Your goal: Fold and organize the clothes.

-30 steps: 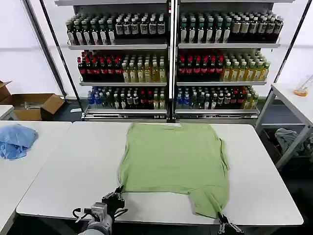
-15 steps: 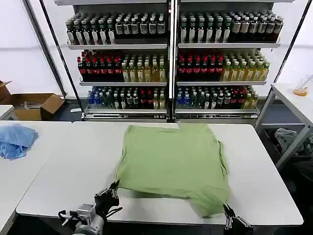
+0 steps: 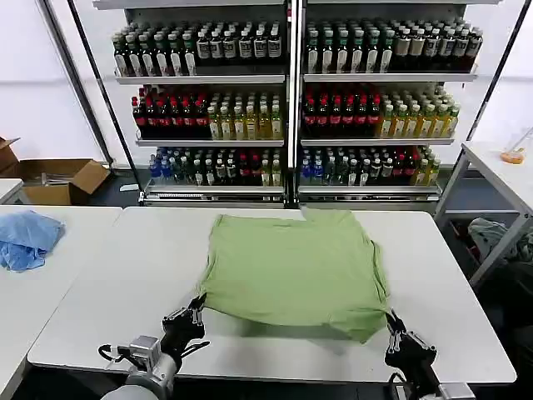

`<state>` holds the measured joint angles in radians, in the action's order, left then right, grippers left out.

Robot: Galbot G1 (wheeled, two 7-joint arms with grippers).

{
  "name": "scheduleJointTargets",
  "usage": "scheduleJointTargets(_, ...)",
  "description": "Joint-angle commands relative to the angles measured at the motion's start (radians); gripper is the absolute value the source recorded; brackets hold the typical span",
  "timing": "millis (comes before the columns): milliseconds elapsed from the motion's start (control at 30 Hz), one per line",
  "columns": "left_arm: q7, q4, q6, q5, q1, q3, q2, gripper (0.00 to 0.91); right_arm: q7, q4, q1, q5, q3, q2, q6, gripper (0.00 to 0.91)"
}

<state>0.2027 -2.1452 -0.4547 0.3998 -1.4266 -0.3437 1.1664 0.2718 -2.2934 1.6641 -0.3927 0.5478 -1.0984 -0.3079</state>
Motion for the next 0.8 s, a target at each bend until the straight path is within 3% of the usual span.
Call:
scheduleJointTargets(33, 0.016, 0.142, 0.003, 0.042, 0.174, 0.050, 0.004, 0.020, 0.005, 0.156, -0.216, -0.051, -0.012, 0.042, -0.010, 0.000)
scheduleJointTargets(800, 0.042, 0.360, 0.010, -0.038, 0.345, 0.137, 0.046, 0.020, -0.014, 0.406, -0.405, 0.039, -0.143, 0.011, -0.011, 0.000)
